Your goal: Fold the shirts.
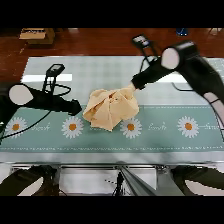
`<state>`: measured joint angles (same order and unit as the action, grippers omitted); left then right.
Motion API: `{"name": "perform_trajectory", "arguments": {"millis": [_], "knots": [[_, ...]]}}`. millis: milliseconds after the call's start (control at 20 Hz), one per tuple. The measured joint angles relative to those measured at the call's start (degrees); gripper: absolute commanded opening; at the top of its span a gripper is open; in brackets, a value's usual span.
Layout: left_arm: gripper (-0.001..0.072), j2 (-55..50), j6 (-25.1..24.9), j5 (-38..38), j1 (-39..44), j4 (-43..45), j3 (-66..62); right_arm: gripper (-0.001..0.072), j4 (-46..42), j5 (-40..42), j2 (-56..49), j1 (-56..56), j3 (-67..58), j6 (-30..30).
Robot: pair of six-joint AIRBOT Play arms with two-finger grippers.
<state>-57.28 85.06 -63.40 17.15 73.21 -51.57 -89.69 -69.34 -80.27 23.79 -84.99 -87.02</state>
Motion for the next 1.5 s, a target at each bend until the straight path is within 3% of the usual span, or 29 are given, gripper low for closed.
{"name": "perform_trajectory", "arguments": {"millis": [150, 350, 600, 650, 750, 800, 900, 950, 1000, 1050, 1500], "knots": [[0.0705, -3.8, -2.6, 2.3, -0.1, -0.5, 1.2, 0.0488, 1.1, -2.2, 2.1, -9.7, 0.1, 0.2], [0.0704, -10.3, -4.6, 5.7, -0.1, -0.8, 1.8, 0.0487, 11.6, -4.8, 3.1, -21.4, 1.8, 2.1], [0.0702, -16.9, -11.2, 7.8, -0.1, -4.3, 2.0, 0.0487, 19.7, -6.8, 3.3, -27.0, 5.1, 5.3], [0.0675, -17.8, -12.7, 8.3, -0.1, -5.6, 2.0, 0.0487, 20.9, -7.0, 3.4, -27.3, 5.9, 5.9], [0.0483, -19.3, -14.8, 10.2, -0.1, -7.6, 2.0, 0.0488, 23.8, -7.2, 3.4, -27.6, 7.8, 6.9], [0.0436, -20.1, -15.5, 11.3, -0.1, -8.2, 2.0, 0.0487, 25.5, -7.4, 3.4, -27.7, 9.0, 7.5], [0.0436, -21.6, -16.3, 13.1, -0.1, -9.3, 2.0, 0.0488, 28.5, -7.4, 3.4, -27.8, 11.6, 8.5], [0.0355, -22.4, -16.6, 13.8, -0.1, -9.5, 2.0, 0.0487, 30.2, -7.5, 3.4, -27.9, 13.0, 9.0], [0.0144, -23.0, -16.8, 14.6, -0.1, -10.0, 2.0, 0.0487, 31.9, -7.5, 3.4, -27.9, 14.7, 9.6], [0.0021, -23.6, -17.0, 15.5, -0.1, -10.2, 2.0, 0.0487, 33.6, -7.5, 3.4, -27.9, 16.3, 10.2], [0.0024, -24.3, -17.4, 15.6, -0.2, -10.4, 2.0, 0.0487, 42.9, -1.5, 3.4, -25.9, 30.3, 14.3]]}}
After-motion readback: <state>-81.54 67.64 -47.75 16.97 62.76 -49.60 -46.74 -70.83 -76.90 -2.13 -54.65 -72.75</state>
